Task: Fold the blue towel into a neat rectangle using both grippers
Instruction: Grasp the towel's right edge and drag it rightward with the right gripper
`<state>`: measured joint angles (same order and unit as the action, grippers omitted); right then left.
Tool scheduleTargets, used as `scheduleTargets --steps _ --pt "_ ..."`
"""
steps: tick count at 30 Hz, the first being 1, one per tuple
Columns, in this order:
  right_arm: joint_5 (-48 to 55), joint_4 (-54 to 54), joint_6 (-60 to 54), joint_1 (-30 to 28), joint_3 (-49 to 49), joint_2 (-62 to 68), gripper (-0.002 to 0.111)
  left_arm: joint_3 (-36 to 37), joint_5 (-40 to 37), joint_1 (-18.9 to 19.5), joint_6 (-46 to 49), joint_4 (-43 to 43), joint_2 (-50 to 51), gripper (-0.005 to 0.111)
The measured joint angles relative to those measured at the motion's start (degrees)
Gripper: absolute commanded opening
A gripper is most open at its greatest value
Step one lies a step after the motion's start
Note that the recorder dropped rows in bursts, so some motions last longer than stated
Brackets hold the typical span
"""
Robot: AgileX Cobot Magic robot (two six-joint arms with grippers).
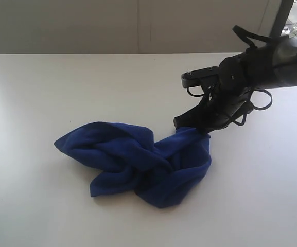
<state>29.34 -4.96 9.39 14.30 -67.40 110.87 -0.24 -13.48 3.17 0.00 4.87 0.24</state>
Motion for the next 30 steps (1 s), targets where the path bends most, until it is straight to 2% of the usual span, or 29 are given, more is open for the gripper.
scheduleTargets --steps 8,16,20,24,30 --pt "1.87 0.0 0.0 0.0 0.0 -4.01 0.0 0.0 0.0 0.0 0.0 0.0 0.0 0.0" --pt "14.24 -4.03 0.1 0.0 0.0 -27.71 0.0 0.0 0.0 0.0 0.0 0.0 0.0 0.0" --pt "21.93 -7.89 0.1 0.0 0.0 -34.84 0.0 0.0 0.0 0.0 0.0 0.0 0.0 0.0" --pt "19.55 -9.46 0.1 0.0 0.0 -32.28 0.0 0.0 0.0 0.0 0.0 0.0 0.0 0.0" --pt "11.02 -11.28 1.79 0.0 0.0 -21.69 0.0 0.0 0.0 0.0 0.0 0.0 0.0 0.0"
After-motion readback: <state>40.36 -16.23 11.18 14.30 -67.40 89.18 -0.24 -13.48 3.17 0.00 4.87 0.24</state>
